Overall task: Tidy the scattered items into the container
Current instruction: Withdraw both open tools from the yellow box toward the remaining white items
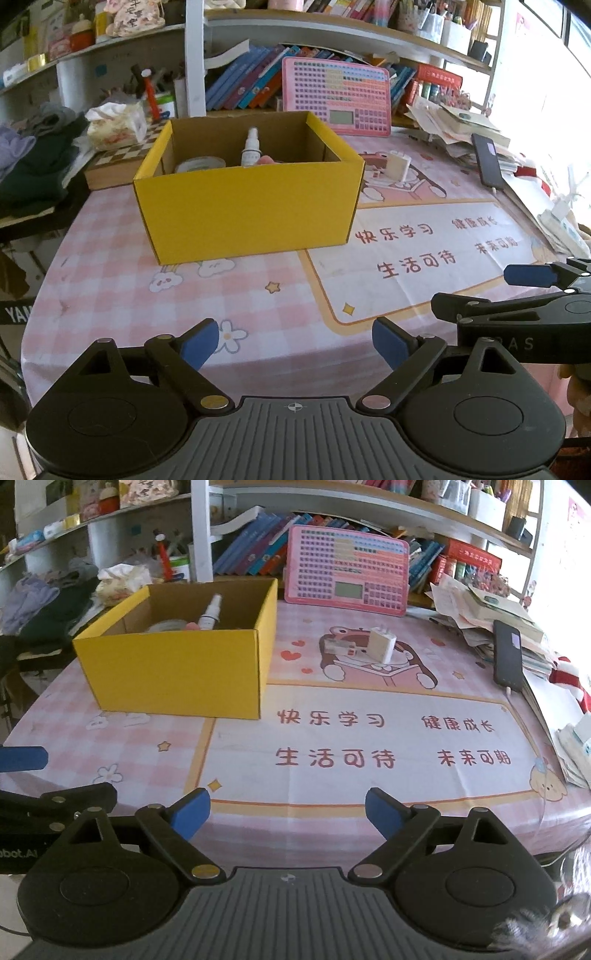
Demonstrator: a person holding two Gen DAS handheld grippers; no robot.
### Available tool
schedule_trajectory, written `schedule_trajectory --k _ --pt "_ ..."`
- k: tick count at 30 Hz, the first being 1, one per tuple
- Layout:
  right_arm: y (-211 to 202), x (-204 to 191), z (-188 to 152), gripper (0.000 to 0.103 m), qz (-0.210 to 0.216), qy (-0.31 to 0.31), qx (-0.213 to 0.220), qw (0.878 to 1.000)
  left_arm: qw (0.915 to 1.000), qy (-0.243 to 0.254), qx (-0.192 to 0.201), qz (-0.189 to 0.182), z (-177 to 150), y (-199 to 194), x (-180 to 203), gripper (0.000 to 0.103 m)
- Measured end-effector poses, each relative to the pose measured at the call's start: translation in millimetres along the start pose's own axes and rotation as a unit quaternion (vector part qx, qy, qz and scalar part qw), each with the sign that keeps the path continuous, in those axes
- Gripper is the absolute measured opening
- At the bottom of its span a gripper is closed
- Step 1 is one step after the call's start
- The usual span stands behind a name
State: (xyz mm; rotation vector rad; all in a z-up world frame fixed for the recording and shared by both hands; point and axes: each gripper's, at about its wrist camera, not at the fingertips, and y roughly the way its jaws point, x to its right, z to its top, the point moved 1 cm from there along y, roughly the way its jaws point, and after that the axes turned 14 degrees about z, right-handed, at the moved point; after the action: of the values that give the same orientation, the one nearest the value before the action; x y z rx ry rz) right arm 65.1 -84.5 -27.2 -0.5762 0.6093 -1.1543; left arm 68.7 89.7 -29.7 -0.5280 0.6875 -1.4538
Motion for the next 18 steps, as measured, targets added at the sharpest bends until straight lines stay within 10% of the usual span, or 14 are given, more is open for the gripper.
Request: schedule_trajectory --k 18 --pt "4 23 -6 0.098 -0.019 0.006 -0.027 0.999 0.9984 0.021 -0.043 -0.032 -2 18 29 0.093"
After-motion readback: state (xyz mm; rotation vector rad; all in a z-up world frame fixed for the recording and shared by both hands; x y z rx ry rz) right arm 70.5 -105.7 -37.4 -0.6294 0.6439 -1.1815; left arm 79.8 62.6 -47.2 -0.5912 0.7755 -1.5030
